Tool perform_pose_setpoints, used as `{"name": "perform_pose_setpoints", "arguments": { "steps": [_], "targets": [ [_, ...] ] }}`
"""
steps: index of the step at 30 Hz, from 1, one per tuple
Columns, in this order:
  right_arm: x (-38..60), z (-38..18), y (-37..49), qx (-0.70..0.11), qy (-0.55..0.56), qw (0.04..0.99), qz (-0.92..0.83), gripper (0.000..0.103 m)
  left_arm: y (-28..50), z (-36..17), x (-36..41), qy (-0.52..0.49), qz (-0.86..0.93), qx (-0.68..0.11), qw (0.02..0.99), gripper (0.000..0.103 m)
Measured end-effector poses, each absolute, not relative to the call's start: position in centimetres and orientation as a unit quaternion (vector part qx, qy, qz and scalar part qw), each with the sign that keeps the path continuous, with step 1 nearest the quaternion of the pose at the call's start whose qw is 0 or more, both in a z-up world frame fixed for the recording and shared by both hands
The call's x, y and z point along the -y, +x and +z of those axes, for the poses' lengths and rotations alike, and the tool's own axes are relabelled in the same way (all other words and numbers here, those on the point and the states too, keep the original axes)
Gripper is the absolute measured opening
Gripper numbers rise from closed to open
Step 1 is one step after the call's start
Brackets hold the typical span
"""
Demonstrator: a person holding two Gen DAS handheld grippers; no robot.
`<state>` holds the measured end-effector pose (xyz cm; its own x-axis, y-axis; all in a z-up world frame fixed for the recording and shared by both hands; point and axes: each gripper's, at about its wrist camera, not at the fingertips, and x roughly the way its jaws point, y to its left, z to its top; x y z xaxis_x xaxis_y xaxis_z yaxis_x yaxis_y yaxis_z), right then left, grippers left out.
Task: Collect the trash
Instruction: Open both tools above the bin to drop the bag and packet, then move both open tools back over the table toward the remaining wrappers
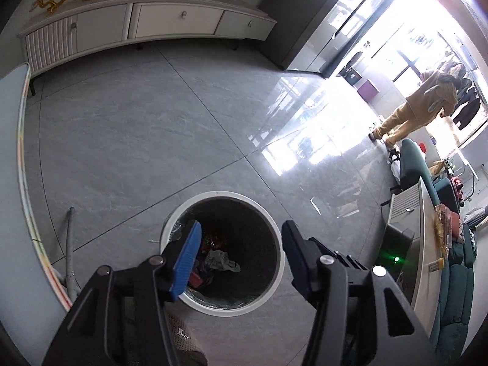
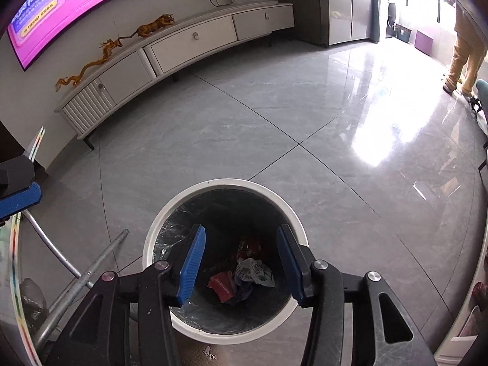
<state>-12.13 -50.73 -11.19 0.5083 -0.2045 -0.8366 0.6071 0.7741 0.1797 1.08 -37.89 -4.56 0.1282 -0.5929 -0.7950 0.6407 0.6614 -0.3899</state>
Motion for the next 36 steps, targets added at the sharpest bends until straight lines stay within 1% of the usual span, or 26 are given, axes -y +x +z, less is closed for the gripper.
{"name": "perform_pose_setpoints", "arguments": {
  "steps": [6, 12, 15, 28, 36],
  "targets": [
    [48.7, -7.4, -11.9, -0.401, 0.219, 0.860, -0.227, 0.049, 0.9, -0.7, 32.8, 0.020, -0.378, -0.459, 0.804, 0.053],
    [44.9, -2.7, -10.9, -0.368, 0.189, 0.890, -0.192, 0.052, 0.7, 3.3, 25.8, 0.031, -0.311, -0.405, 0.859, 0.053],
    [43.0, -0.7, -10.5, -0.354, 0.177, 0.902, -0.172, 0.053, 0.8, 4.9, 21.6, 0.017, -0.273, -0.389, 0.880, 0.053],
    [32.4, 6.0, -8.4, -0.322, 0.111, 0.936, -0.088, 0.055, -1.7, 8.8, 5.9, -0.030, -0.158, -0.328, 0.931, 0.053],
    [26.4, 9.3, -6.9, -0.310, 0.097, 0.945, -0.034, 0.055, -2.7, 10.5, 0.0, -0.049, -0.127, -0.303, 0.943, 0.053]
  ]
}}
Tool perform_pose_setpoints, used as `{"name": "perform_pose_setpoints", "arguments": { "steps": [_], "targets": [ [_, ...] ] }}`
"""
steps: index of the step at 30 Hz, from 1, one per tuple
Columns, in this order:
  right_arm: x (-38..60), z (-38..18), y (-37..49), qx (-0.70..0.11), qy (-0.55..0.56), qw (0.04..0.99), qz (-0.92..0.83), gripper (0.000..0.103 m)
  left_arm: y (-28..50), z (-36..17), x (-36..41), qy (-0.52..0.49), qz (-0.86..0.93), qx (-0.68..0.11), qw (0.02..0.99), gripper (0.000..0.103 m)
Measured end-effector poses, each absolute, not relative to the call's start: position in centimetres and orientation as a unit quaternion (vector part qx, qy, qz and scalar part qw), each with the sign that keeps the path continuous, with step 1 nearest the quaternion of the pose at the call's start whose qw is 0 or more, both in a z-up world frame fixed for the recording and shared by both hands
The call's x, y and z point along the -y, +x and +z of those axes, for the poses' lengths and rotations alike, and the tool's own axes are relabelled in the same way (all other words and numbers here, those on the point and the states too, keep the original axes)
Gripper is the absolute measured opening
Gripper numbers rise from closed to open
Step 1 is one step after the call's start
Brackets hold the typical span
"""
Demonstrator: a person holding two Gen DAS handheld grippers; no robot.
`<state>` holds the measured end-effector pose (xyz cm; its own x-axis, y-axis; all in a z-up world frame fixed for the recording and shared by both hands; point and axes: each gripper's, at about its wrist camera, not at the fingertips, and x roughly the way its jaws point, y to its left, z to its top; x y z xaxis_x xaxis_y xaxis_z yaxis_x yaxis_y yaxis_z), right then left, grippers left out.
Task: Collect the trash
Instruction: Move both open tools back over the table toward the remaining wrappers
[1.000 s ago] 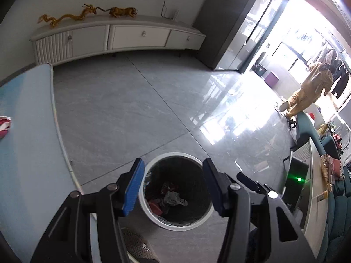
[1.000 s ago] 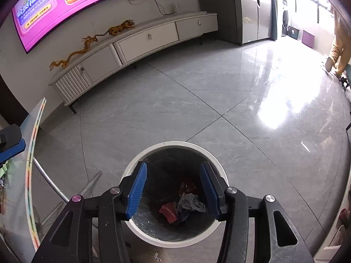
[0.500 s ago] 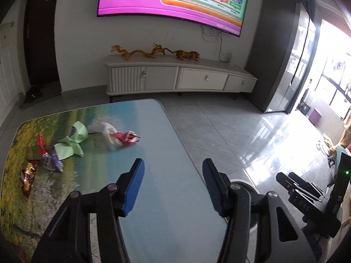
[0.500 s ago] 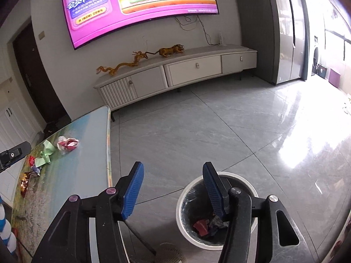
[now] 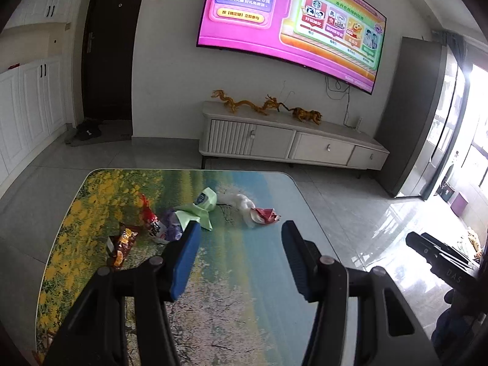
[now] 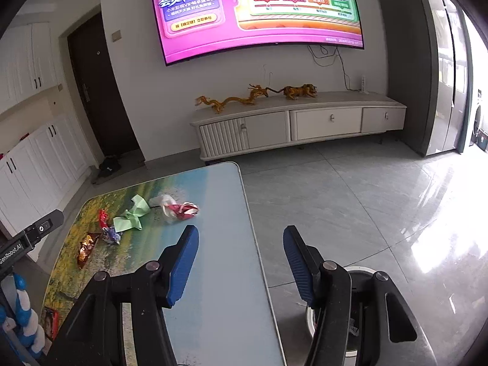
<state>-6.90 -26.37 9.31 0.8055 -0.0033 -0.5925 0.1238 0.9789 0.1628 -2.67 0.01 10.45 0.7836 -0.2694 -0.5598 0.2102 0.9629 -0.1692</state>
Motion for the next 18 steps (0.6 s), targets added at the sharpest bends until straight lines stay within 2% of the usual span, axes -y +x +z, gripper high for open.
{"name": "perform_pose_setpoints", "arguments": {
  "steps": [10, 18],
  "targets": [
    [22.6, 11.1, -5.7, -0.306, 0.090, 0.948, 0.001, 0.056, -2.7, 10.9, -3.7, -0.061, -0.112, -0.307, 0.943, 0.053],
    [20.5, 10.5, -5.2, -0.316, 0.088, 0.945, 0.012, 0.056, -1.6, 10.6, -4.3, -0.071, -0.093, -0.319, 0.941, 0.053]
  ]
}}
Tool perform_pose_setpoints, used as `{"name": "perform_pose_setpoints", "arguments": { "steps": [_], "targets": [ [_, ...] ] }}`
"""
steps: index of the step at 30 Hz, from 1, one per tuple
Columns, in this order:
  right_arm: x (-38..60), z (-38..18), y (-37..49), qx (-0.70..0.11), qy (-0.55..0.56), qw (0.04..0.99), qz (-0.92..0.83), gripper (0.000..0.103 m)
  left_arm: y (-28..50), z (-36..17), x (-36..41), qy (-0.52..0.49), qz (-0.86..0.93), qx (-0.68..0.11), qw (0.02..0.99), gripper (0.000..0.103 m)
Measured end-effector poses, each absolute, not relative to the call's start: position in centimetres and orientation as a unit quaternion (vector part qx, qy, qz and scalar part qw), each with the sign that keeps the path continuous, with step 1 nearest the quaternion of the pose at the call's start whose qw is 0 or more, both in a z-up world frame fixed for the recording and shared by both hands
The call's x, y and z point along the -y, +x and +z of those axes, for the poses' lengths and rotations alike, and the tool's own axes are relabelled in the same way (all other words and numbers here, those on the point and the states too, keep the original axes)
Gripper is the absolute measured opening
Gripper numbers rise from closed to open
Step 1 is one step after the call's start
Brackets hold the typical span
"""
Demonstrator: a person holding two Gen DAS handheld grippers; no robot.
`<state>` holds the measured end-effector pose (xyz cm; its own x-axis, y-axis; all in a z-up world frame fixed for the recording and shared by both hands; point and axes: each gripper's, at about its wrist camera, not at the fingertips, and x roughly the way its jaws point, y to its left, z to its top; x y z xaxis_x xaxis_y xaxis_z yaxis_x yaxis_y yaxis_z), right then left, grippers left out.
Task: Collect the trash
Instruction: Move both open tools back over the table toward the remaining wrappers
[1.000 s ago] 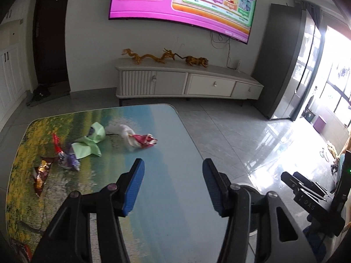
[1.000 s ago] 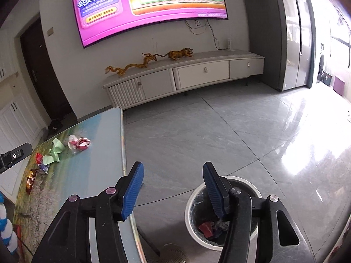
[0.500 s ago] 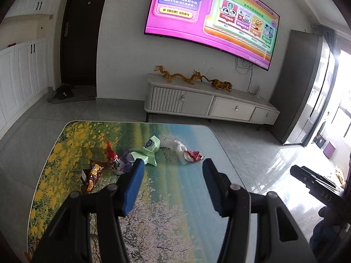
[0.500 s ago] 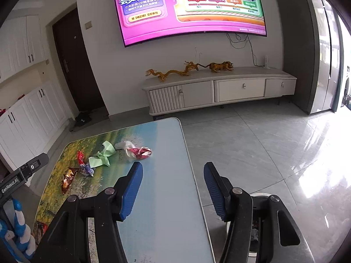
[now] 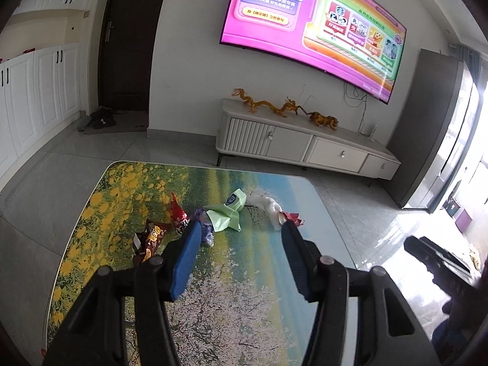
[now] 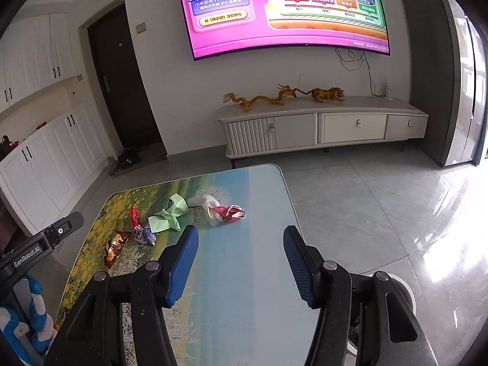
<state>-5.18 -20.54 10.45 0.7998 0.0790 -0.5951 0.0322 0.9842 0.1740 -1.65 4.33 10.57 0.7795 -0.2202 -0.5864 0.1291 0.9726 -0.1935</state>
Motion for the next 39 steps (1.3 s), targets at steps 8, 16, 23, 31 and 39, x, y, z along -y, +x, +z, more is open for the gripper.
{"name": "perform_pose_setpoints", "arguments": {
  "steps": [8, 16, 23, 31, 39],
  "targets": [
    [18.8, 8.7, -6.9, -0.329, 0.062, 0.942, 0.025, 0.056, -1.3, 10.9, -1.1, -0.048, -0.089, -0.319, 0.942, 0.053],
    [19.4, 9.2, -8.4, -0.318, 0.054, 0.946, 0.018, 0.058, -0.9, 11.4, 0.5, -0.041, -0.090, -0.318, 0.943, 0.057],
    [19.6, 9.6, -8.9, -0.316, 0.052, 0.947, 0.017, 0.058, -0.8, 12.2, 0.8, -0.032, -0.094, -0.312, 0.945, 0.057],
    [19.6, 9.9, -9.1, -0.314, 0.052, 0.948, 0.019, 0.058, -0.5, 13.1, 1.0, -0.024, -0.101, -0.308, 0.946, 0.057],
    [19.9, 10.6, -9.1, -0.310, 0.051, 0.949, 0.019, 0.058, -0.2, 13.8, 0.7, -0.022, -0.102, -0.304, 0.947, 0.057]
  ]
}}
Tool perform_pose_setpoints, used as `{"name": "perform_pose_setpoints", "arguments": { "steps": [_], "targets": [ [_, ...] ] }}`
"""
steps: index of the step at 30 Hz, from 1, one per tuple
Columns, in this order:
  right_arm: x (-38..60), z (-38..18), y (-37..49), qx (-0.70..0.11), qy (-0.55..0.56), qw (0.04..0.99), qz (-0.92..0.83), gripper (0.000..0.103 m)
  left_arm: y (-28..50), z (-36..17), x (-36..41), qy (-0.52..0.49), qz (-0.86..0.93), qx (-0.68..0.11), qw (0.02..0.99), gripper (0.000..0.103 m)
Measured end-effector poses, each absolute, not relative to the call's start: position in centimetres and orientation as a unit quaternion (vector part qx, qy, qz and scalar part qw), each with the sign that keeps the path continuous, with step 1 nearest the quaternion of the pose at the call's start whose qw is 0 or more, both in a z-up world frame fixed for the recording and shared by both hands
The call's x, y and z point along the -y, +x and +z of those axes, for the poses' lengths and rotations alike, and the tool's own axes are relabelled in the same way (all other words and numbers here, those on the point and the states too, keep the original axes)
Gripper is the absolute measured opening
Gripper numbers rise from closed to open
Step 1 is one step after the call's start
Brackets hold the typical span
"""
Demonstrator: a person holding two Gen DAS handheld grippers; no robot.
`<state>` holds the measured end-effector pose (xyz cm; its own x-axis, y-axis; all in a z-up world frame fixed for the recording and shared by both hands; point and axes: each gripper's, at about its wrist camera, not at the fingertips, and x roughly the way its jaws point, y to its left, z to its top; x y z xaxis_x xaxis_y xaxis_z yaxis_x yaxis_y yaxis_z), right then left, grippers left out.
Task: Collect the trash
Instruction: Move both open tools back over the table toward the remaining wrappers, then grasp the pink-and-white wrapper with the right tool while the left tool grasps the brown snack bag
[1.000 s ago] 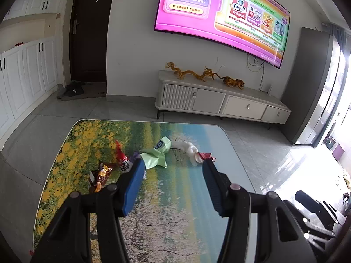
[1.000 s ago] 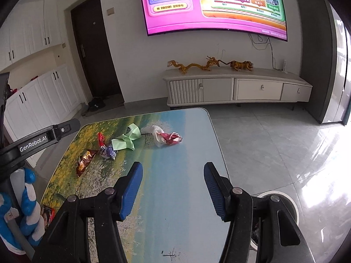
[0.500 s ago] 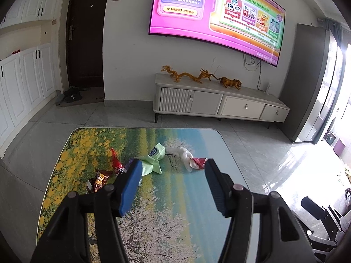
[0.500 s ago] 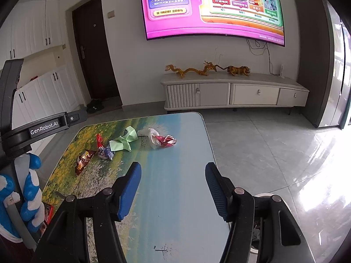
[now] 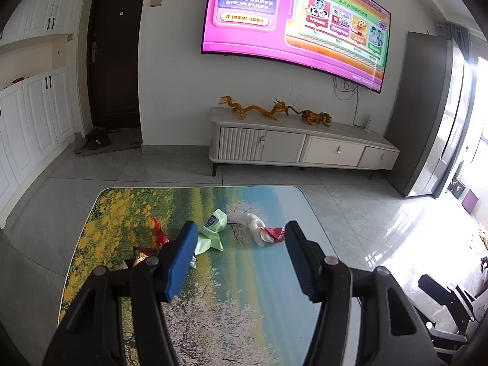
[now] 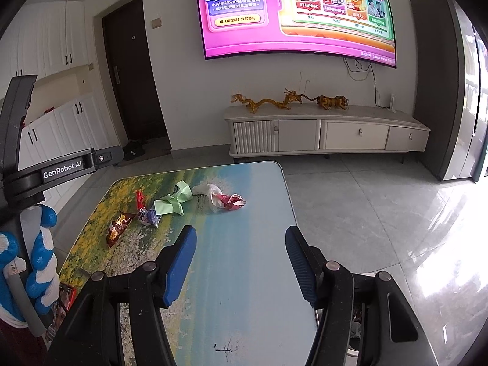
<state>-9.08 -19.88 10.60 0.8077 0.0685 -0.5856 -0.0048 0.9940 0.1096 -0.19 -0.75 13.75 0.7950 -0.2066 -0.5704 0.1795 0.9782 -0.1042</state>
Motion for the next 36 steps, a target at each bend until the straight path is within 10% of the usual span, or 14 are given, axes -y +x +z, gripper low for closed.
{"name": "perform_pose_setpoints", "arguments": {
  "steps": [19, 36],
  "targets": [
    [19.5, 20.3, -5.3, -0.245, 0.049, 0.967, 0.056, 0.058, 1.7, 20.6, -1.5, 0.024, -0.072, -0.262, 0.962, 0.057],
    [18.7, 17.3, 2.9, -0.284, 0.074, 0.948, 0.122, 0.058, 5.8, 18.7, -9.6, -0.004, 0.026, -0.312, 0.950, 0.058]
  ]
}}
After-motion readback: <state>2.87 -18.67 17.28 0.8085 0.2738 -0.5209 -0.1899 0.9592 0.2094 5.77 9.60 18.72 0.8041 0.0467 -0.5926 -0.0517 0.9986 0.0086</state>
